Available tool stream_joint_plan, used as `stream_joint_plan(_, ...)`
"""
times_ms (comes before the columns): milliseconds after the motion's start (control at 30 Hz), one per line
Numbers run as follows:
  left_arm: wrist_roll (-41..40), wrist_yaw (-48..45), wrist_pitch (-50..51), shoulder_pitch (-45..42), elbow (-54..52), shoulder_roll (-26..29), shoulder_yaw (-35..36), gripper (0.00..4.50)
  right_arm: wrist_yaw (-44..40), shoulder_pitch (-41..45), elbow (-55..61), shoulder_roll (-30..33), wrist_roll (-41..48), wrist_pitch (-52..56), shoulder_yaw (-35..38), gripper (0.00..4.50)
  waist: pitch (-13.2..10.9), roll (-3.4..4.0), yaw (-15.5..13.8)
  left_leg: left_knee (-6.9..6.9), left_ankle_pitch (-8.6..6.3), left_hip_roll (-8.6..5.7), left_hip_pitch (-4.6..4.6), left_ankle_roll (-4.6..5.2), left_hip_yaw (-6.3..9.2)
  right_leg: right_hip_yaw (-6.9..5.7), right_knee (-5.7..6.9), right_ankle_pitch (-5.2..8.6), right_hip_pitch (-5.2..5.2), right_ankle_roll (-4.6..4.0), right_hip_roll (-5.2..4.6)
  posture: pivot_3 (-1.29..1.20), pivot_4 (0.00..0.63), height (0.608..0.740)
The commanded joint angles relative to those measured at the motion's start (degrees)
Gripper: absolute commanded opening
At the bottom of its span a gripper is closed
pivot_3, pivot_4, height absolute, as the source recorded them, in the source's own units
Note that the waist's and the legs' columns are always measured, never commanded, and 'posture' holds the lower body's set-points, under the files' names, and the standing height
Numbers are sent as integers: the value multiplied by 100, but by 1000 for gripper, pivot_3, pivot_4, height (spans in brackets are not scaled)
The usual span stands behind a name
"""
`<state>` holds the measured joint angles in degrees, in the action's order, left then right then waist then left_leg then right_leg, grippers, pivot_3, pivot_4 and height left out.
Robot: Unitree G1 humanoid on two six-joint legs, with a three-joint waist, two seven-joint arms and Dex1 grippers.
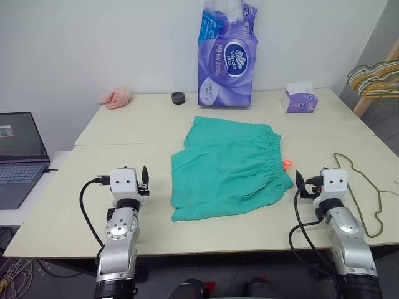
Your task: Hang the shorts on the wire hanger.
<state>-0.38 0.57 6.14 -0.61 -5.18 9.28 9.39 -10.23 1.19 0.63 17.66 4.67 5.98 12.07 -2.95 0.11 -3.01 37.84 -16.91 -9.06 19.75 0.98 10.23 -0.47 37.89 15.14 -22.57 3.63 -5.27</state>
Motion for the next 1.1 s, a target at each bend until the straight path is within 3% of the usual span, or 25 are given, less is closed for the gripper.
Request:
stream_joint_plan(33, -12, 27, -12, -36, -231, 36, 87, 2699, -33, 135, 252, 18, 50, -31, -3, 4420, 0, 0, 0, 0, 0, 2, 0, -1, -1, 0, 0, 0, 0, -1, 1, 4, 8, 740)
stream_joint_plan(233, -27, 23, -12, -48, -224, 45, 97, 2699, -37, 157, 247, 22, 56, -32, -23, 4420, 0, 0, -1, 1, -2, 12, 0, -3, -6, 1, 0, 0, -2, -1, 8, 4, 8, 740)
stream_joint_plan(333, -438, -394, -117, 32, -324, 43, 79, 2699, -63, 155, 252, 28, 65, -43, -29, 4420, 0, 0, 0, 1, -3, 25, 0, -6, -15, 1, -3, -1, -2, -2, 14, 2, 6, 740)
stream_joint_plan(433, -776, -1244, -349, 299, -602, 280, -190, 3194, -370, 123, 356, 90, 193, -86, -103, 4500, 0, 0, 18, 1, -5, 46, 1, -11, -32, 7, -8, -4, -5, -7, 27, 1, 8, 740)
stream_joint_plan(567, -761, -2228, -442, 529, -712, 883, -620, 4410, -1191, 54, 662, 350, 517, -57, -312, 4500, -2, 5, 23, 0, -10, 66, 0, -15, -44, 10, -10, -13, -9, -35, 42, -17, 12, 740)
stream_joint_plan(600, -787, -2484, -442, 564, -711, 1071, -696, 4483, -1480, 29, 778, 457, 667, 21, -383, 4500, -3, 7, 27, -1, -14, 70, 0, -10, -45, 10, -11, -14, -8, -38, 46, -20, 13, 740)
stream_joint_plan(867, -1081, -4872, 116, 625, -710, 2997, -1160, 4483, -3596, -467, 1846, 1965, 1220, 566, -998, 4500, -14, 11, 41, 0, -35, 83, 1, 15, -44, 6, -16, -4, -9, -27, 55, -39, 17, 740)
stream_joint_plan(1000, -856, -5126, 133, 360, -544, 3231, -1435, 4483, -3940, -596, 2073, 2346, 1217, 643, -1131, 4500, -20, 8, 25, 1, -39, 83, 3, 19, -46, 7, -23, -5, -7, -24, 55, -50, 20, 740)
stream_joint_plan(1100, -554, -5075, 54, 93, -339, 3076, -1764, 4483, -4076, -649, 2219, 2519, 1068, 591, -1266, 4500, -23, 4, 18, 1, -40, 83, 4, 18, -46, 7, -25, -5, -7, -23, 54, -62, 23, 740)
